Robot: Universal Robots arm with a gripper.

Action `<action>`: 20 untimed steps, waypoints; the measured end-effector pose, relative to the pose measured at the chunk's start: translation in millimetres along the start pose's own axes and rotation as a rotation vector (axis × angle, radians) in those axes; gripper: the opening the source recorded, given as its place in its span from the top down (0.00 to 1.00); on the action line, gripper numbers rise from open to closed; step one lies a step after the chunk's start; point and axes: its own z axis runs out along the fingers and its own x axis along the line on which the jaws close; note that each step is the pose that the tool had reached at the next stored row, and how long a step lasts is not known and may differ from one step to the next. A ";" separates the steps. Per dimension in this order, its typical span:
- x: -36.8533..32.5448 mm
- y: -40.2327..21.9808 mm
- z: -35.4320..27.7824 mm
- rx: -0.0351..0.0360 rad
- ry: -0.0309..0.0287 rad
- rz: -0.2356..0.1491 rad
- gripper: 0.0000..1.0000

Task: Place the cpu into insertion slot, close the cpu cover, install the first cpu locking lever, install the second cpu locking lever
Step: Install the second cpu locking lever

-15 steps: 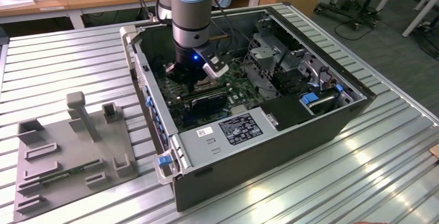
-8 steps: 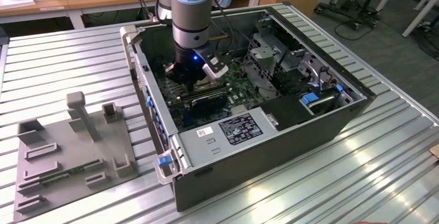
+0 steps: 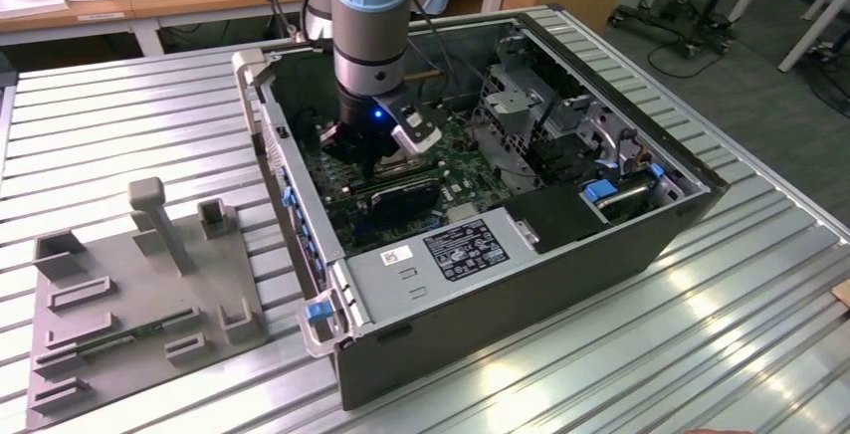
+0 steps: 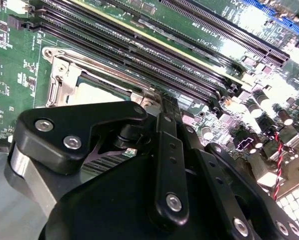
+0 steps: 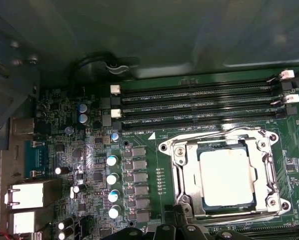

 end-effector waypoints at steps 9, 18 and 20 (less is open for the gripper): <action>0.0 0.1 0.3 0.0002 -0.0004 0.000 0.89; -0.5 1.9 -13.8 0.0002 -0.0004 0.000 0.89; -0.6 2.2 -16.1 0.0002 -0.0004 0.000 0.89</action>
